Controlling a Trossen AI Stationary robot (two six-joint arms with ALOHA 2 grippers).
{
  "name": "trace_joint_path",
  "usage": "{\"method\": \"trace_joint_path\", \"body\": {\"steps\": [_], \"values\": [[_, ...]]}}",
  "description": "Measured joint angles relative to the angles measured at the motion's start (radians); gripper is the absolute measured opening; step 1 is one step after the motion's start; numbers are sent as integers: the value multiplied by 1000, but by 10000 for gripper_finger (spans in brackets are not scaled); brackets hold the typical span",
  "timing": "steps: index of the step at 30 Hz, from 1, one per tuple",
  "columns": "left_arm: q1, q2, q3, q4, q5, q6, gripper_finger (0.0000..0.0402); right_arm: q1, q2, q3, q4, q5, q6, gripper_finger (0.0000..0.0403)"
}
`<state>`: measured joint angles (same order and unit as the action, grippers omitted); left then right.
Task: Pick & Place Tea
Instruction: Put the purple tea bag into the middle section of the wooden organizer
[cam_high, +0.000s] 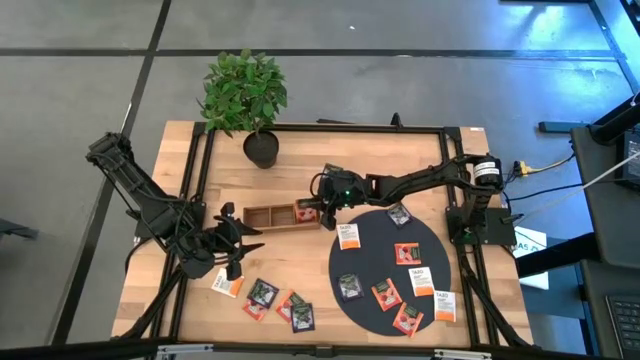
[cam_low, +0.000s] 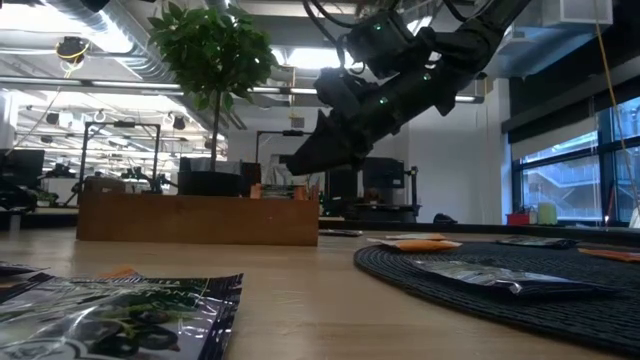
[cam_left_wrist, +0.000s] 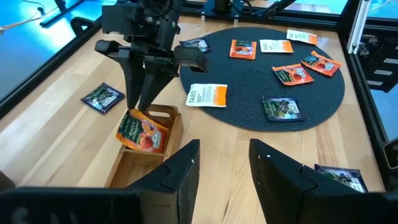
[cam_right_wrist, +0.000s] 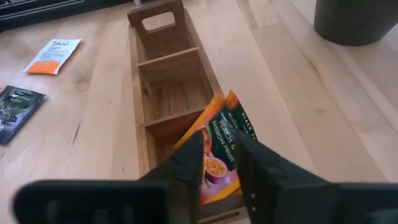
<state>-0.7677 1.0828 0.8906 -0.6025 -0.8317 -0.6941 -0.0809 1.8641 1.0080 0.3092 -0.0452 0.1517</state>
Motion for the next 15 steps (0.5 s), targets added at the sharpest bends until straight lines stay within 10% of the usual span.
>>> {"method": "trace_joint_path", "body": {"steps": [15], "values": [[0, 0, 0, 37, 23, -101, 135, 19, -59, 202, -4, -258, 10, 165]]}}
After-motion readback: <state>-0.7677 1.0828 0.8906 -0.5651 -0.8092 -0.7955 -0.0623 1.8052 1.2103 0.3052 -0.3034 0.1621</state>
